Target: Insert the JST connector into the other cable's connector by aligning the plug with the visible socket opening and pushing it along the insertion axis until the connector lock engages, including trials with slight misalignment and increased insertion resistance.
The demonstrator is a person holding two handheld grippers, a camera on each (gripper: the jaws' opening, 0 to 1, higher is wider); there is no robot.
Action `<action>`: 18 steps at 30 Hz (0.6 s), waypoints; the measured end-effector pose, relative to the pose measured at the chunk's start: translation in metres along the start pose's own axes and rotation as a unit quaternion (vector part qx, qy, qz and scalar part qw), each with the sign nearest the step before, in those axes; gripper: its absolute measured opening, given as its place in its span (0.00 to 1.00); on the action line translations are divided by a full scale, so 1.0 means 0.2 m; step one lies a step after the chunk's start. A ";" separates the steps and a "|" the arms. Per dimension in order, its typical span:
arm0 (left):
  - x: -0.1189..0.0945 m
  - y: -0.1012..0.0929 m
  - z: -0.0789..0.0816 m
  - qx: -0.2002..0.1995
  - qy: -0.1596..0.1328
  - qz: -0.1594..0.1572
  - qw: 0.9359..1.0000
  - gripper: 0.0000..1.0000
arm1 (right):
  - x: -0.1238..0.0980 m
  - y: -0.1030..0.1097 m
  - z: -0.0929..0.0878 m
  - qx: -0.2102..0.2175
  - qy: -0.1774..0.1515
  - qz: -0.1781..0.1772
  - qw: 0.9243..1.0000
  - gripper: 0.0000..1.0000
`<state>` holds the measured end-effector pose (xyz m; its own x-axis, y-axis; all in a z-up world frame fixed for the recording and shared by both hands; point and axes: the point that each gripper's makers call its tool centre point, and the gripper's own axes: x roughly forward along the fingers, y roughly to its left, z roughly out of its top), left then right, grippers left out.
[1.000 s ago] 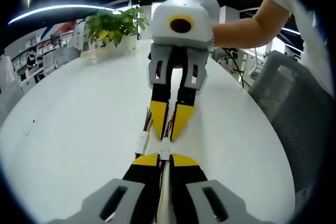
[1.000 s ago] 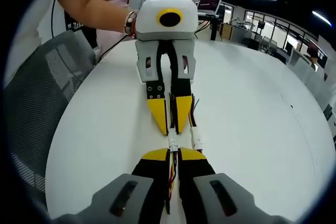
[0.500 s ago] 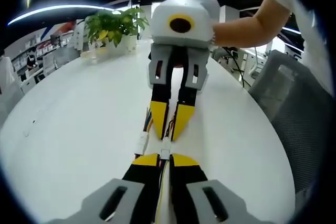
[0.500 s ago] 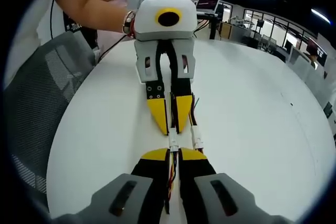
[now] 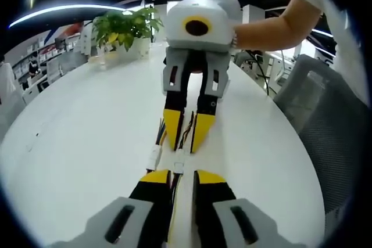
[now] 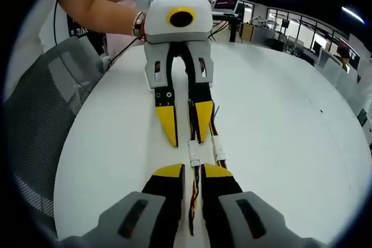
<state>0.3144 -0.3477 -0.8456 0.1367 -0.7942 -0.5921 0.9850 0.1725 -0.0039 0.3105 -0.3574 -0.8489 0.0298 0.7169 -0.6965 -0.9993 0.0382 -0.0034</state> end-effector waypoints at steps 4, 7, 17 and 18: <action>-0.02 -0.01 0.01 -0.002 -0.002 0.001 1.000 0.11 | -0.01 0.00 0.01 0.003 -0.003 -0.001 1.000 0.11; -0.04 -0.02 0.03 -0.007 -0.009 0.004 1.000 0.13 | -0.02 0.01 0.02 0.002 -0.004 -0.003 1.000 0.13; -0.12 -0.03 0.10 -0.026 -0.037 0.031 0.999 0.34 | -0.10 0.01 0.08 0.008 -0.012 -0.024 1.000 0.22; -0.12 -0.03 0.10 -0.028 -0.039 0.034 0.998 0.37 | -0.11 0.02 0.09 0.012 -0.013 -0.027 0.999 0.23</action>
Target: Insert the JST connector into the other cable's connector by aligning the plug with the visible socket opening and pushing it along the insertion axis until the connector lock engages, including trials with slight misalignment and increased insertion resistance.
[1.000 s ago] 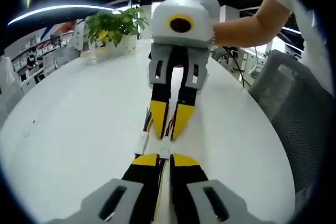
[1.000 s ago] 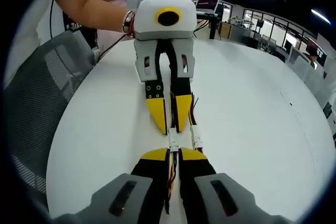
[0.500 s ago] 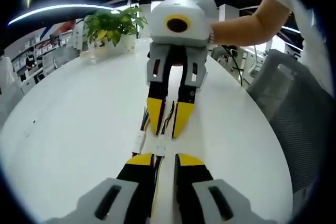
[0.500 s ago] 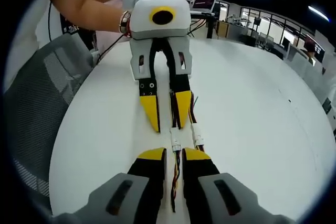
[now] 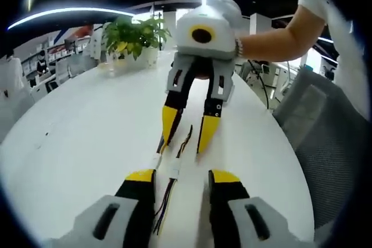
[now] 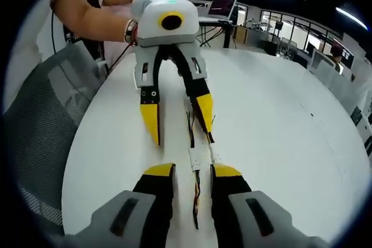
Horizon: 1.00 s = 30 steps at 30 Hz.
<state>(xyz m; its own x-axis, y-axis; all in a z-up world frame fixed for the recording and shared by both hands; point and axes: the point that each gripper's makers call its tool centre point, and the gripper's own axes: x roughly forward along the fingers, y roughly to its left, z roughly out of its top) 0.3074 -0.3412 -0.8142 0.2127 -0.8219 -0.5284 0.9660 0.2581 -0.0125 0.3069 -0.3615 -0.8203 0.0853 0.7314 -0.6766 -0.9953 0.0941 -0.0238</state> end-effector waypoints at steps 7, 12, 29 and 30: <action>-0.06 -0.03 0.06 -0.012 -0.021 0.016 1.000 0.50 | -0.07 0.03 0.02 0.008 -0.002 -0.016 1.000 0.30; -0.09 -0.05 0.07 -0.019 -0.028 0.025 0.999 0.57 | -0.10 0.03 0.03 0.013 -0.006 -0.037 0.999 0.40; -0.27 -0.05 0.12 -0.060 -0.075 0.090 0.991 0.94 | -0.24 0.01 0.10 0.042 -0.049 -0.111 0.992 0.73; -0.29 -0.06 0.12 -0.064 -0.077 0.096 0.990 0.96 | -0.25 0.01 0.10 0.043 -0.051 -0.117 0.991 0.76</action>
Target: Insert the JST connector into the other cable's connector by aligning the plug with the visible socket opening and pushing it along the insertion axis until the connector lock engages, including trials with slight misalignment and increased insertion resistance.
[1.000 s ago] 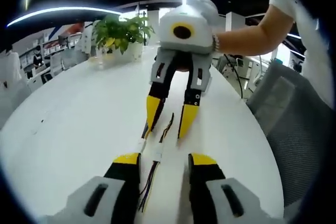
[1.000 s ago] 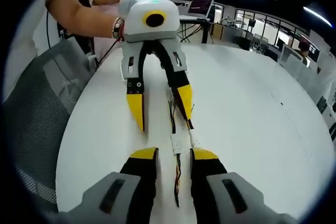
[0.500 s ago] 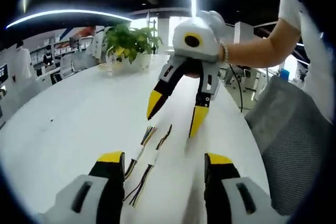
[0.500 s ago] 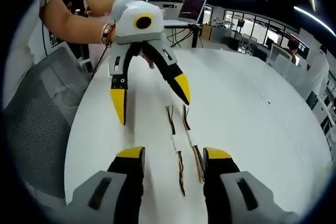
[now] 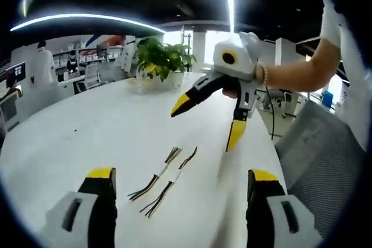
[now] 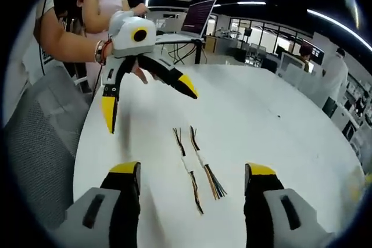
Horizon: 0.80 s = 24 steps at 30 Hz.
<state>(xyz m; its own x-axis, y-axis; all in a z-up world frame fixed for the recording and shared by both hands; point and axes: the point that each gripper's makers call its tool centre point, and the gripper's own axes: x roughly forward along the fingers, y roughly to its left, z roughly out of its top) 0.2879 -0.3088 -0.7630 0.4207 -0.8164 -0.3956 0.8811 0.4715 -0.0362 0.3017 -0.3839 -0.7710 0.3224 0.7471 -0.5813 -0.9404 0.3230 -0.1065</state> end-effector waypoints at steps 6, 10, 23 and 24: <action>-0.09 -0.01 0.02 -0.007 -0.016 0.024 1.000 0.99 | -0.06 0.01 0.02 0.019 -0.026 -0.029 0.999 0.86; -0.15 -0.02 0.03 -0.019 -0.025 0.044 0.999 0.99 | -0.09 -0.02 0.02 0.027 -0.036 -0.065 0.997 0.94; -0.43 0.01 0.03 -0.055 -0.066 0.144 0.986 0.99 | -0.27 -0.01 0.03 0.070 -0.076 -0.123 0.987 1.00; -0.45 0.01 0.03 -0.059 -0.070 0.148 0.985 0.99 | -0.29 0.00 0.04 0.071 -0.082 -0.126 0.986 1.00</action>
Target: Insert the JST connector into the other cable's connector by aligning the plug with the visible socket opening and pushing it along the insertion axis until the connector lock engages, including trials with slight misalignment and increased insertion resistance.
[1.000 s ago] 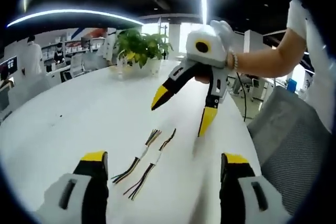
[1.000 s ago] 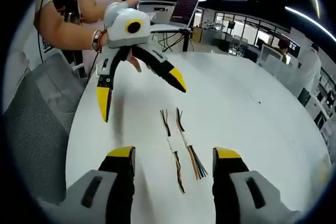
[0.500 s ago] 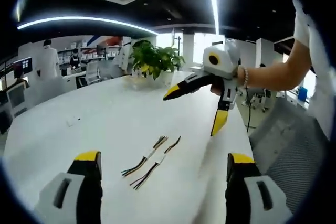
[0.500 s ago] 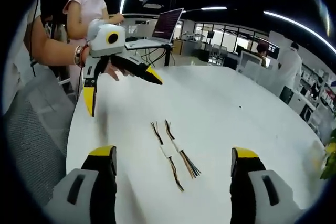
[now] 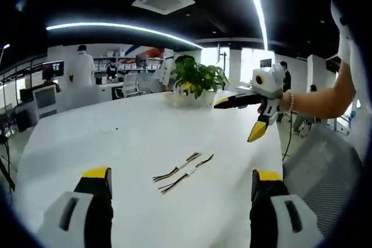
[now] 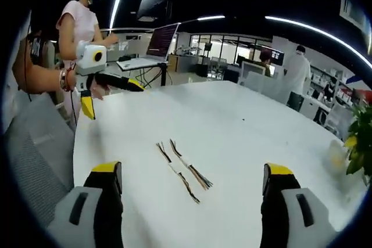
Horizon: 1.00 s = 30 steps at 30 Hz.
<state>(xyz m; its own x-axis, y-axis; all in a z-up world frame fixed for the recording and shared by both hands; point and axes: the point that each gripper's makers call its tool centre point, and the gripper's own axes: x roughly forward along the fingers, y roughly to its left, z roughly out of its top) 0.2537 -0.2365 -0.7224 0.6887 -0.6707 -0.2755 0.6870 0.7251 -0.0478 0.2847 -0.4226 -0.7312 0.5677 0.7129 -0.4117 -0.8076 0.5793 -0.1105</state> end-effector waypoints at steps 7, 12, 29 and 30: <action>-0.14 0.05 0.03 -0.008 -0.020 0.047 0.999 0.99 | -0.14 0.01 0.01 0.026 -0.026 -0.034 0.999 0.99; -0.26 0.06 0.07 -0.010 -0.038 0.077 0.996 0.99 | -0.22 0.04 0.00 0.033 -0.033 -0.053 0.997 0.97; -0.47 -0.05 -0.11 -0.057 -0.026 0.118 0.991 0.99 | -0.37 0.14 -0.13 0.062 -0.027 -0.082 0.994 0.95; -0.48 -0.05 -0.12 -0.062 -0.026 0.120 0.991 0.99 | -0.37 0.15 -0.14 0.065 -0.026 -0.083 0.994 0.95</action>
<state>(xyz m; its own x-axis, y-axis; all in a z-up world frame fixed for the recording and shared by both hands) 0.1745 -0.1762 -0.7186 0.8418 -0.4819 -0.2431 0.4712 0.8758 -0.1046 0.2141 -0.4703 -0.7291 0.7015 0.6213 -0.3492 -0.6770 0.7340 -0.0542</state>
